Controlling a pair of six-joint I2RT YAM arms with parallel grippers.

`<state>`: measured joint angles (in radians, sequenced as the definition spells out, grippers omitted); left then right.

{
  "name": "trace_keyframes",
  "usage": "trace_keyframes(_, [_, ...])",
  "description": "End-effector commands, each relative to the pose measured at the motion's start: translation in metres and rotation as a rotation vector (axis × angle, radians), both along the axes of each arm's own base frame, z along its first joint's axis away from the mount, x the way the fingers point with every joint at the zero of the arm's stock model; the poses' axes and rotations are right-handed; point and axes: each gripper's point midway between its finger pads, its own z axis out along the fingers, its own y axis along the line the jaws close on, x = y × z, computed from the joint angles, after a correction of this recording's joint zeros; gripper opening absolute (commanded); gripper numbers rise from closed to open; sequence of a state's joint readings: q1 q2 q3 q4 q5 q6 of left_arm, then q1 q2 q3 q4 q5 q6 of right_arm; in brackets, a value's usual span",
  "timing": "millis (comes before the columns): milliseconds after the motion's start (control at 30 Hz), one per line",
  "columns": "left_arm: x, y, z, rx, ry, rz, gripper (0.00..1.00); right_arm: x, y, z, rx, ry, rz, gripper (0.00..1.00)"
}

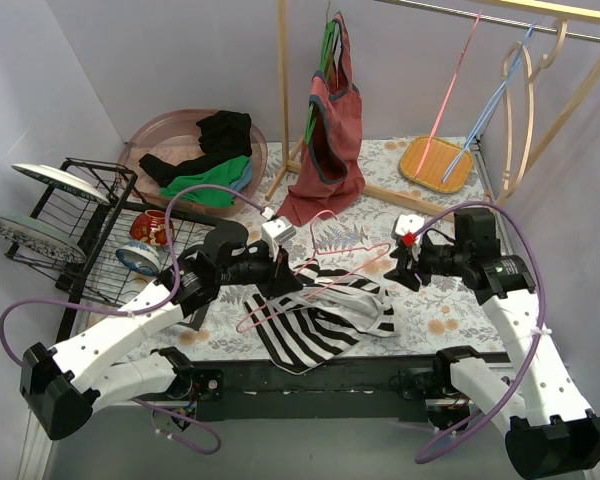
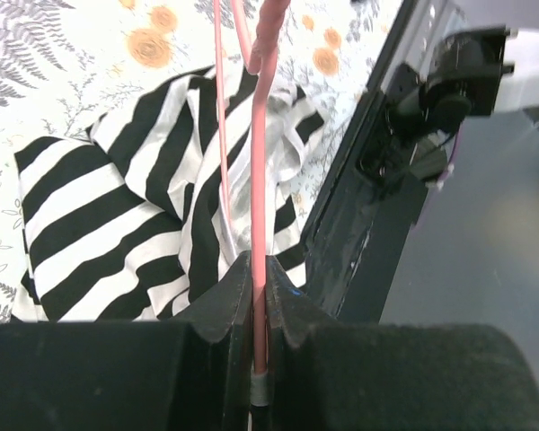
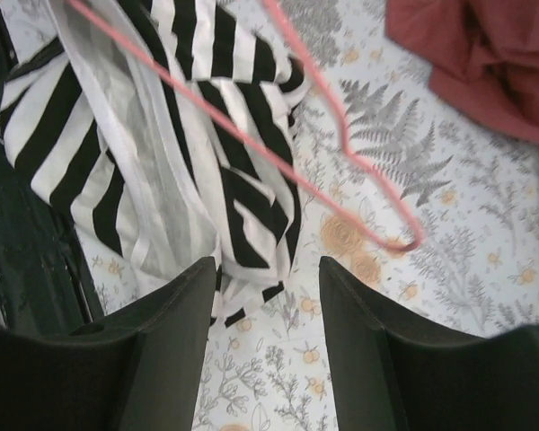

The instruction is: Place the tank top on the hanger

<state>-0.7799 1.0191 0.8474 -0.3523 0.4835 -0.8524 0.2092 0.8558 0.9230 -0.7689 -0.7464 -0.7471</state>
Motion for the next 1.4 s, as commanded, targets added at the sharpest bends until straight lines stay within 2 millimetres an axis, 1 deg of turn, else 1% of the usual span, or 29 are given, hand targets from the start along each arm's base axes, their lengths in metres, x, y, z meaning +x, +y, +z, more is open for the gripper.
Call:
trace_keyframes(0, [0.014, 0.002, 0.030, -0.122, -0.026, 0.124, 0.00, -0.015, -0.012, -0.040, -0.095, 0.057, 0.032, 0.58])
trace_keyframes(67, [0.014, 0.001, 0.034, -0.134, -0.022, 0.130, 0.00, -0.021, -0.013, -0.059, -0.121, 0.102, 0.043, 0.60])
trace_keyframes(167, [0.016, -0.001, 0.038, -0.150, -0.021, 0.136, 0.00, -0.020, -0.008, -0.075, -0.140, 0.103, 0.055, 0.63])
trace_keyframes(200, [0.017, -0.002, 0.040, -0.156, -0.023, 0.138, 0.00, -0.022, -0.005, -0.087, -0.162, 0.124, 0.035, 0.64])
trace_keyframes(233, [0.017, -0.002, 0.041, -0.161, -0.018, 0.142, 0.00, -0.012, 0.000, -0.085, -0.152, 0.071, 0.022, 0.64])
trace_keyframes(267, [0.018, -0.002, 0.041, -0.162, -0.013, 0.147, 0.00, -0.009, 0.003, -0.086, -0.148, 0.053, 0.011, 0.65])
trace_keyframes(300, [0.018, -0.003, 0.042, -0.168, -0.015, 0.149, 0.00, -0.010, 0.007, -0.092, -0.159, 0.048, 0.002, 0.68])
trace_keyframes(333, [0.019, -0.003, 0.043, -0.173, -0.008, 0.159, 0.00, -0.003, 0.014, -0.085, -0.126, 0.025, -0.023, 0.70])
trace_keyframes(367, [0.019, -0.003, 0.042, -0.173, -0.002, 0.164, 0.00, -0.003, 0.018, -0.085, -0.119, 0.020, -0.031, 0.72])
trace_keyframes(433, [0.021, -0.002, 0.041, -0.172, 0.004, 0.179, 0.00, -0.004, 0.024, -0.088, -0.115, 0.040, -0.044, 0.72])
trace_keyframes(467, [0.022, -0.002, 0.041, -0.176, 0.010, 0.186, 0.00, 0.000, 0.026, -0.089, -0.110, 0.038, -0.058, 0.72])
trace_keyframes(533, [0.022, -0.003, 0.041, -0.186, 0.009, 0.189, 0.00, 0.006, 0.022, -0.104, -0.157, 0.047, -0.101, 0.71])
trace_keyframes(567, [0.023, -0.002, 0.042, -0.191, 0.013, 0.196, 0.00, 0.011, 0.023, -0.105, -0.158, 0.026, -0.122, 0.71])
trace_keyframes(600, [0.023, -0.003, 0.043, -0.197, 0.012, 0.198, 0.00, 0.016, 0.019, -0.110, -0.188, 0.014, -0.153, 0.70])
trace_keyframes(633, [0.022, -0.003, 0.044, -0.202, 0.012, 0.196, 0.00, 0.017, 0.016, -0.116, -0.204, 0.014, -0.169, 0.70])
trace_keyframes(667, [0.024, -0.002, 0.046, -0.204, 0.008, 0.206, 0.00, 0.019, 0.014, -0.118, -0.216, 0.007, -0.183, 0.68])
trace_keyframes(767, [0.024, 0.000, 0.048, -0.208, -0.002, 0.212, 0.00, 0.024, 0.000, -0.127, -0.279, -0.006, -0.244, 0.67])
trace_keyframes(800, [0.025, 0.002, 0.047, -0.198, -0.007, 0.220, 0.00, 0.027, -0.009, -0.128, -0.310, -0.017, -0.282, 0.66])
trace_keyframes(867, [0.026, 0.004, 0.046, -0.190, -0.016, 0.225, 0.00, 0.028, -0.017, -0.126, -0.330, -0.029, -0.319, 0.66])
trace_keyframes(900, [0.025, 0.005, 0.044, -0.180, -0.016, 0.226, 0.00, 0.031, -0.024, -0.126, -0.349, -0.039, -0.354, 0.66])
trace_keyframes(933, [0.026, 0.006, 0.044, -0.180, -0.020, 0.228, 0.00, 0.029, -0.025, -0.122, -0.343, -0.046, -0.360, 0.66])
trace_keyframes(1000, [0.025, 0.008, 0.044, -0.177, -0.024, 0.228, 0.00, 0.033, -0.035, -0.115, -0.350, -0.071, -0.410, 0.67])
trace_keyframes(1133, [0.021, 0.010, 0.049, -0.186, -0.038, 0.211, 0.00, 0.035, -0.044, -0.115, -0.347, -0.057, -0.462, 0.66])
trace_keyframes(1200, [0.018, 0.009, 0.050, -0.189, -0.040, 0.196, 0.00, 0.037, -0.044, -0.114, -0.330, -0.040, -0.470, 0.64])
trace_keyframes(1233, [0.017, 0.010, 0.052, -0.191, -0.045, 0.187, 0.00, 0.038, -0.043, -0.110, -0.319, -0.040, -0.470, 0.61])
trace_keyframes(1267, [0.014, 0.009, 0.053, -0.191, -0.050, 0.166, 0.00, 0.038, -0.042, -0.109, -0.312, -0.030, -0.470, 0.49])
trace_keyframes(1300, [0.011, 0.010, 0.054, -0.186, -0.049, 0.156, 0.00, 0.040, -0.043, -0.108, -0.313, -0.025, -0.478, 0.41])
trace_keyframes(1333, [0.009, 0.010, 0.054, -0.183, -0.052, 0.143, 0.00, 0.044, -0.042, -0.100, -0.301, -0.033, -0.485, 0.33])
trace_keyframes(1367, [0.006, 0.010, 0.055, -0.180, -0.060, 0.122, 0.00, 0.045, -0.042, -0.097, -0.296, -0.032, -0.494, 0.17])
